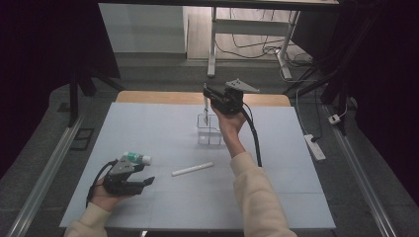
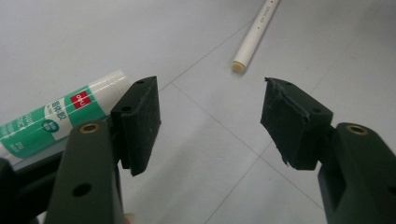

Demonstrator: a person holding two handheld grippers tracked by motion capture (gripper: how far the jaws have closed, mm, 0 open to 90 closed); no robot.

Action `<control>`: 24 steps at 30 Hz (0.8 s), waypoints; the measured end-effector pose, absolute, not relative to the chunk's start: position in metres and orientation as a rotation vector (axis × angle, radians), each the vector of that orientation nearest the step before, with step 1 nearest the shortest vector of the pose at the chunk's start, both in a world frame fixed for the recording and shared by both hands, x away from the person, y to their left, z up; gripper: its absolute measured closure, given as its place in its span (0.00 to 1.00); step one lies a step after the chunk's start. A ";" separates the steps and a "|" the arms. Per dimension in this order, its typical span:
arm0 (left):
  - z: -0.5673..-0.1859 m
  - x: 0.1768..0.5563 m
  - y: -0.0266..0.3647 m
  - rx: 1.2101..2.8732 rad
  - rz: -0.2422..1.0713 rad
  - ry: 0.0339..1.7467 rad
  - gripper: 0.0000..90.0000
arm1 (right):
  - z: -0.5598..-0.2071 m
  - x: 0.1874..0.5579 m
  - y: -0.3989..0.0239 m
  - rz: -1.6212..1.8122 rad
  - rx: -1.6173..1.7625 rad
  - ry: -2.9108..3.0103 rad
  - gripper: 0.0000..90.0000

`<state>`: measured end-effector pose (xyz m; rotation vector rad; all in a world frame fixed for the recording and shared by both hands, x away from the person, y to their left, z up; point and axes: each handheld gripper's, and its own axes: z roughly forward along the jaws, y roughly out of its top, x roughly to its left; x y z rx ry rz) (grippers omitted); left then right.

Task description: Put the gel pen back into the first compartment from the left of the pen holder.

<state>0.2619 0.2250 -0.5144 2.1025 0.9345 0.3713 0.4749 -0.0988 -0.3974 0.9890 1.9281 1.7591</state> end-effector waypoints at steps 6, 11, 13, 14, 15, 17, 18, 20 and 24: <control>-0.515 0.262 0.224 2.111 0.371 0.932 0.41 | -0.402 0.476 -0.097 1.728 0.983 1.952 0.84; -0.515 0.262 0.224 2.111 0.374 0.932 0.41 | -0.403 0.472 -0.097 1.622 0.975 1.968 0.63; -0.515 0.262 0.224 2.111 0.374 0.932 0.41 | -0.402 0.470 -0.099 1.609 0.977 1.974 0.61; -0.515 0.262 0.224 2.110 0.374 0.932 0.41 | -0.402 0.469 -0.101 1.608 0.974 1.980 0.60; -0.515 0.262 0.224 2.110 0.374 0.933 0.41 | -0.402 0.468 -0.102 1.599 0.975 1.986 0.60; -0.515 0.262 0.224 2.110 0.374 0.933 0.41 | -0.402 0.466 -0.106 1.582 0.967 2.000 0.59; -0.515 0.262 0.224 2.110 0.375 0.933 0.41 | -0.402 0.464 -0.108 1.572 0.966 2.006 0.59; -0.515 0.262 0.224 2.111 0.375 0.934 0.41 | -0.403 0.462 -0.114 1.556 0.963 2.011 0.59; -0.515 0.262 0.224 2.114 0.376 0.934 0.41 | -0.406 0.457 -0.124 1.549 0.965 2.033 0.59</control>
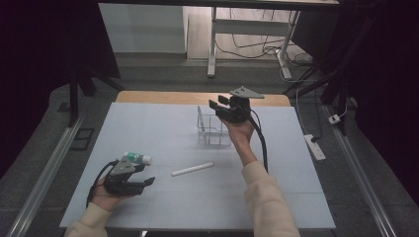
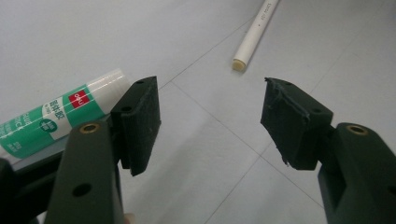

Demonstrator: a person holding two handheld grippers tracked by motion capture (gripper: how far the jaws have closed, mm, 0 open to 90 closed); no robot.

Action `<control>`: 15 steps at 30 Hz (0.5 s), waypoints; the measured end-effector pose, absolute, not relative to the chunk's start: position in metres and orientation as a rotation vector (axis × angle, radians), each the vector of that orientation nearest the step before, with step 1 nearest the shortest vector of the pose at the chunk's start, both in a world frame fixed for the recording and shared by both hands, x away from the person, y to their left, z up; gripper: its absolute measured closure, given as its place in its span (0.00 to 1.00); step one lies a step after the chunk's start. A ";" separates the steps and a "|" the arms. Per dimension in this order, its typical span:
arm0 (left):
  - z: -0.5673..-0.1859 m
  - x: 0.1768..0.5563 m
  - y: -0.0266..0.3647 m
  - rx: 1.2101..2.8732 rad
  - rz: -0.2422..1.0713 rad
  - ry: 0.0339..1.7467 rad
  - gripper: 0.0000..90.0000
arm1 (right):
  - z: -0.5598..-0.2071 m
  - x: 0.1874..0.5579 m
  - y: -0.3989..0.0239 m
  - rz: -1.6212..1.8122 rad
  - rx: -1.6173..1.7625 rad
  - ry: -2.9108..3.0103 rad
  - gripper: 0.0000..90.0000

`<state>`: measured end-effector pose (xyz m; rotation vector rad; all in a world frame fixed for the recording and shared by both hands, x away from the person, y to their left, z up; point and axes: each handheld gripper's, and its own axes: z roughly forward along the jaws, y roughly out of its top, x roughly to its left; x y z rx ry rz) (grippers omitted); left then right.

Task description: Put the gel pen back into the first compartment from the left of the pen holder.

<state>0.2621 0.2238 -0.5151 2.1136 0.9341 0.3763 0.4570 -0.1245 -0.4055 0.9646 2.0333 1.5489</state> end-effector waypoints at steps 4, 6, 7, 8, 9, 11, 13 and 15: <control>-0.515 0.262 0.224 2.115 0.378 0.935 0.41 | -0.408 0.449 -0.133 1.545 0.947 2.065 0.59; -0.515 0.262 0.224 2.116 0.377 0.936 0.41 | -0.409 0.444 -0.137 1.546 0.929 2.082 0.59; -0.516 0.262 0.224 2.116 0.376 0.937 0.41 | -0.409 0.442 -0.139 1.540 0.918 2.091 0.59; -0.516 0.262 0.224 2.116 0.377 0.938 0.41 | -0.409 0.439 -0.141 1.533 0.906 2.100 0.59; -0.516 0.262 0.224 2.115 0.377 0.939 0.41 | -0.409 0.436 -0.143 1.527 0.895 2.108 0.59; -0.516 0.262 0.224 2.115 0.378 0.939 0.41 | -0.410 0.431 -0.147 1.512 0.877 2.117 0.59; -0.516 0.262 0.224 2.115 0.379 0.939 0.41 | -0.411 0.426 -0.151 1.508 0.862 2.121 0.59; -0.516 0.262 0.223 2.116 0.379 0.940 0.41 | -0.412 0.421 -0.156 1.512 0.861 2.126 0.58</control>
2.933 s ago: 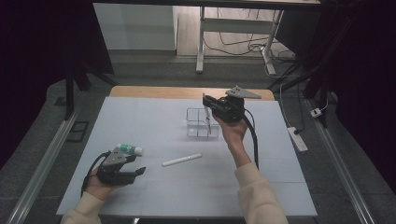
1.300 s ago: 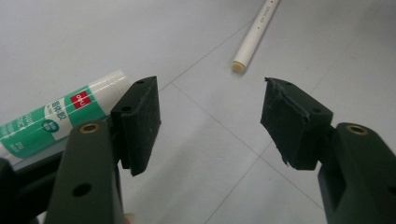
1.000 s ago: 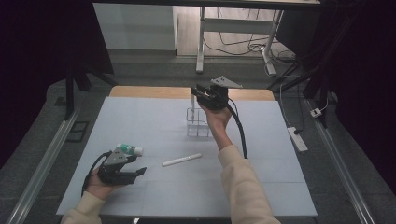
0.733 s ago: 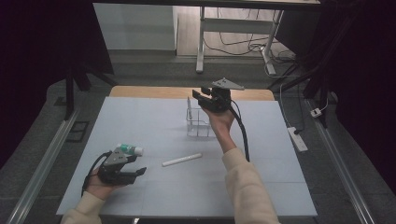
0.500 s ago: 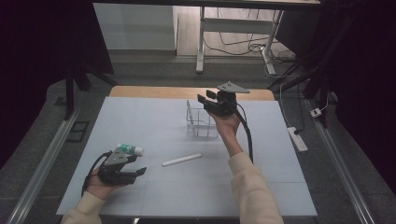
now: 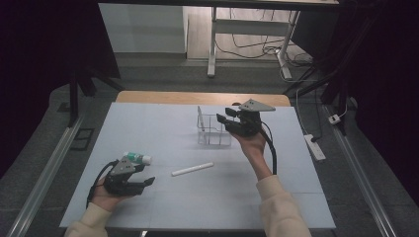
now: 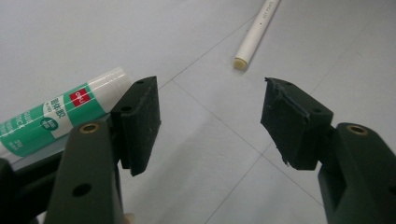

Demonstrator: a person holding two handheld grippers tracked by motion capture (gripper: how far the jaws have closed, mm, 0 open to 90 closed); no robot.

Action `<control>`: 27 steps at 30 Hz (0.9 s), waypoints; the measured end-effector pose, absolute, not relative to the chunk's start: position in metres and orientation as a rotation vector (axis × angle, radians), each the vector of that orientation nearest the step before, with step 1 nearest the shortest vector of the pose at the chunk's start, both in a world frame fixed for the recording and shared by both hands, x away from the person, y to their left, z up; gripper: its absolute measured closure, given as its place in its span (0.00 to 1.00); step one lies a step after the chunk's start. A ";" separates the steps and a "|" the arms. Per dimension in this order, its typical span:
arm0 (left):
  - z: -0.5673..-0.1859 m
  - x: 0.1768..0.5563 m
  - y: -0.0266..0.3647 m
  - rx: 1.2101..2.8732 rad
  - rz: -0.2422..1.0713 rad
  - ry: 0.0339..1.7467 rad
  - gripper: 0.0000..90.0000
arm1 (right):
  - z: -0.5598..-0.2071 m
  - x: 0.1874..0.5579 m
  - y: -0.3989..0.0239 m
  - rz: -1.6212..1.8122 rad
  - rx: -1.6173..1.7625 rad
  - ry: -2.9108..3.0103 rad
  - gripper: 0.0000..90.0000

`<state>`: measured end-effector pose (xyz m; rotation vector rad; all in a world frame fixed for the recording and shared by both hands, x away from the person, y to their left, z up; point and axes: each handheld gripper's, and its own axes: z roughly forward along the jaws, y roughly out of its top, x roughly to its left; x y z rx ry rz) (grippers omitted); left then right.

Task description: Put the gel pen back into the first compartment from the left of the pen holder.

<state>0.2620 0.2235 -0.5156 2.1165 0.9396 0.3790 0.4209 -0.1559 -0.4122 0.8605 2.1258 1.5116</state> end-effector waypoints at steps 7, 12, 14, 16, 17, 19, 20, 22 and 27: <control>-0.516 0.262 0.223 2.119 0.380 0.941 0.41 | -0.419 0.409 -0.170 1.488 0.847 2.149 0.58; -0.516 0.262 0.223 2.120 0.381 0.941 0.41 | -0.422 0.404 -0.176 1.472 0.827 2.179 0.57; -0.516 0.262 0.223 2.120 0.382 0.941 0.41 | -0.423 0.402 -0.178 1.466 0.821 2.191 0.57; -0.516 0.262 0.223 2.121 0.382 0.941 0.41 | -0.425 0.400 -0.179 1.457 0.810 2.202 0.56; -0.516 0.262 0.223 2.121 0.382 0.941 0.41 | -0.426 0.399 -0.180 1.462 0.807 2.207 0.56; -0.516 0.262 0.223 2.121 0.382 0.942 0.41 | -0.428 0.397 -0.181 1.461 0.795 2.222 0.56; -0.516 0.262 0.223 2.121 0.383 0.943 0.41 | -0.428 0.396 -0.182 1.452 0.791 2.234 0.55; -0.516 0.262 0.223 2.121 0.383 0.942 0.41 | -0.430 0.394 -0.183 1.450 0.782 2.250 0.55; -0.516 0.262 0.223 2.122 0.385 0.943 0.41 | -0.435 0.388 -0.186 1.430 0.760 2.302 0.54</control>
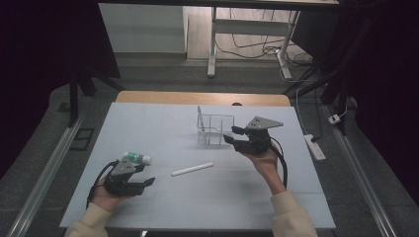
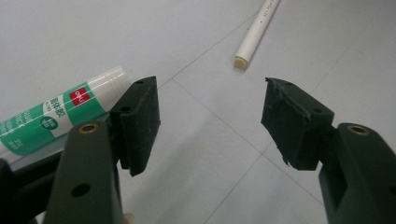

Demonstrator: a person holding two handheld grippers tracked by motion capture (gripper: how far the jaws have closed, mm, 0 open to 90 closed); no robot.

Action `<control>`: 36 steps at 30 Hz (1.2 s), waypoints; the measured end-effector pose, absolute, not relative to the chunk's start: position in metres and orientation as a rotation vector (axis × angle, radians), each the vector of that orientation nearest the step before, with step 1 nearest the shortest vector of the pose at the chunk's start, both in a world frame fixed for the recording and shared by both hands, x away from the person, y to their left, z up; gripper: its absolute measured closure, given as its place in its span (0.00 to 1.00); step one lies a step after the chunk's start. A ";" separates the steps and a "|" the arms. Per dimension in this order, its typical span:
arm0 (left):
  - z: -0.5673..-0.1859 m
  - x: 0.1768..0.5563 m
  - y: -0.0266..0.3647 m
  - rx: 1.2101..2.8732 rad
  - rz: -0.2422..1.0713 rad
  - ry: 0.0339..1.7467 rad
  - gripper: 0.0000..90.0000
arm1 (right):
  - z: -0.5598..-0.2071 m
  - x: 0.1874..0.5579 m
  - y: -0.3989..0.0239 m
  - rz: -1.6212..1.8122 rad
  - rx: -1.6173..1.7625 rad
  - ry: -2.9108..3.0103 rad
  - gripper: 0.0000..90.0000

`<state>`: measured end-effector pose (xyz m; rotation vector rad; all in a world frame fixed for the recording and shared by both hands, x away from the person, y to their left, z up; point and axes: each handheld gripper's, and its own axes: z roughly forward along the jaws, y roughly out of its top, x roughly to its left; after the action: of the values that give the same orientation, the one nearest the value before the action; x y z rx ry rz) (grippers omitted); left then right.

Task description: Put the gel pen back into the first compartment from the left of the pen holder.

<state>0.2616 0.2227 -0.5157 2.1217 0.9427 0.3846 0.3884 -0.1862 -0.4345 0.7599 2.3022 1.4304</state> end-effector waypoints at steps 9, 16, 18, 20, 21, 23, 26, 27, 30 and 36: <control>-0.516 0.262 0.223 2.120 0.384 0.944 0.41 | -0.446 0.376 -0.203 1.389 0.767 2.353 0.53; -0.516 0.262 0.223 2.120 0.386 0.946 0.41 | -0.458 0.359 -0.226 1.344 0.800 2.370 0.53; -0.516 0.262 0.223 2.122 0.386 0.946 0.41 | -0.461 0.354 -0.232 1.329 0.804 2.370 0.53; -0.516 0.262 0.223 2.120 0.386 0.947 0.41 | -0.464 0.349 -0.239 1.327 0.811 2.374 0.53; -0.515 0.262 0.223 2.118 0.386 0.948 0.41 | -0.466 0.348 -0.242 1.328 0.815 2.375 0.53; -0.515 0.262 0.223 2.117 0.387 0.948 0.41 | -0.469 0.344 -0.247 1.321 0.824 2.379 0.53; -0.515 0.262 0.223 2.118 0.389 0.946 0.41 | -0.473 0.339 -0.254 1.298 0.832 2.387 0.53; -0.515 0.262 0.223 2.117 0.389 0.945 0.41 | -0.474 0.338 -0.257 1.285 0.833 2.389 0.53; -0.515 0.263 0.223 2.114 0.387 0.946 0.41 | -0.479 0.334 -0.265 1.267 0.841 2.392 0.53; -0.514 0.267 0.221 2.115 0.388 0.940 0.41 | -0.485 0.331 -0.277 1.237 0.854 2.391 0.53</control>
<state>0.2666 0.2214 -0.5144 2.1148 0.9404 0.3881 0.3307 -0.2769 -0.4853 0.8537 2.3906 1.2366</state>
